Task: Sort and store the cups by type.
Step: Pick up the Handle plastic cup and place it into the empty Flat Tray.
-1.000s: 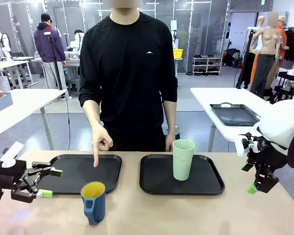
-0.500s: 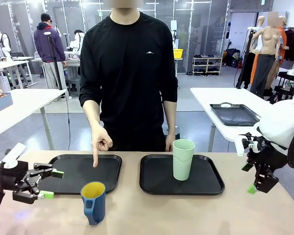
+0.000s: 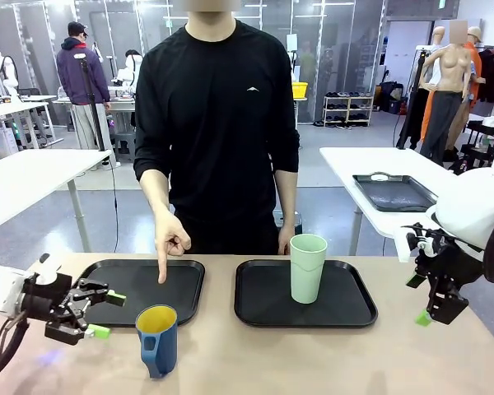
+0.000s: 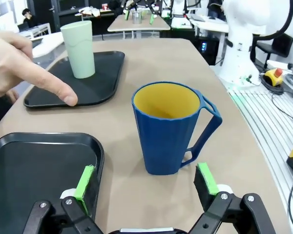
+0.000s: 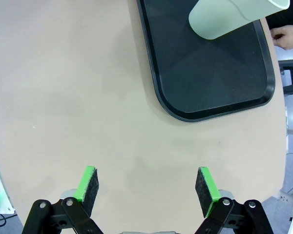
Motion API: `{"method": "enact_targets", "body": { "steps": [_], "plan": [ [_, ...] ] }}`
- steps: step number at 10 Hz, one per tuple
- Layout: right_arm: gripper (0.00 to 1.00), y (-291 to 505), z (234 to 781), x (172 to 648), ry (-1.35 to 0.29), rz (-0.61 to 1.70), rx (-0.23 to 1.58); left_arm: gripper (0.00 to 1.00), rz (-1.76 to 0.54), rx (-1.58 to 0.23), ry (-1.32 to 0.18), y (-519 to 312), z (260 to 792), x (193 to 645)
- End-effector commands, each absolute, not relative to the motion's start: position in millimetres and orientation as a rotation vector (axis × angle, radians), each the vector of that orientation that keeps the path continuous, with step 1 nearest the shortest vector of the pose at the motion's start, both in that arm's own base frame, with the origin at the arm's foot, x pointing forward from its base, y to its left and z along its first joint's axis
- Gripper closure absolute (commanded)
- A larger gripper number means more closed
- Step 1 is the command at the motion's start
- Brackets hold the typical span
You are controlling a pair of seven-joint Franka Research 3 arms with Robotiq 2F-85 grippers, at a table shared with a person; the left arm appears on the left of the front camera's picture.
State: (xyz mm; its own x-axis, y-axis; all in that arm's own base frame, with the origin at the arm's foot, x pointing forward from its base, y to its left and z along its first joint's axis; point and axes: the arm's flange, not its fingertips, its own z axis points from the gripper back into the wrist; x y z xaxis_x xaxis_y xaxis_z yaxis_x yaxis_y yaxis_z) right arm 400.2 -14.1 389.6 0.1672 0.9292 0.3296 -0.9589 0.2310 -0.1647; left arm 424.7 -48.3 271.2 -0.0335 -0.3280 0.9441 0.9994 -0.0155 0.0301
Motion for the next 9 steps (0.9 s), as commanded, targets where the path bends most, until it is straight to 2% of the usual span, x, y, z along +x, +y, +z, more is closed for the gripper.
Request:
{"method": "enact_targets", "body": {
  "steps": [1, 9],
  "plan": [
    [0.0, -12.9, 387.7, 401.1, -0.392, 1.335, 0.076, 0.0, -1.379, -0.958, -0.943, -62.5, 265.5, 432.4],
    [0.0, -12.9, 387.7, 401.1, -0.392, 1.335, 0.076, 0.0, -1.401, -1.057, -0.911, -101.2, 243.3, 433.8]
  ]
}}
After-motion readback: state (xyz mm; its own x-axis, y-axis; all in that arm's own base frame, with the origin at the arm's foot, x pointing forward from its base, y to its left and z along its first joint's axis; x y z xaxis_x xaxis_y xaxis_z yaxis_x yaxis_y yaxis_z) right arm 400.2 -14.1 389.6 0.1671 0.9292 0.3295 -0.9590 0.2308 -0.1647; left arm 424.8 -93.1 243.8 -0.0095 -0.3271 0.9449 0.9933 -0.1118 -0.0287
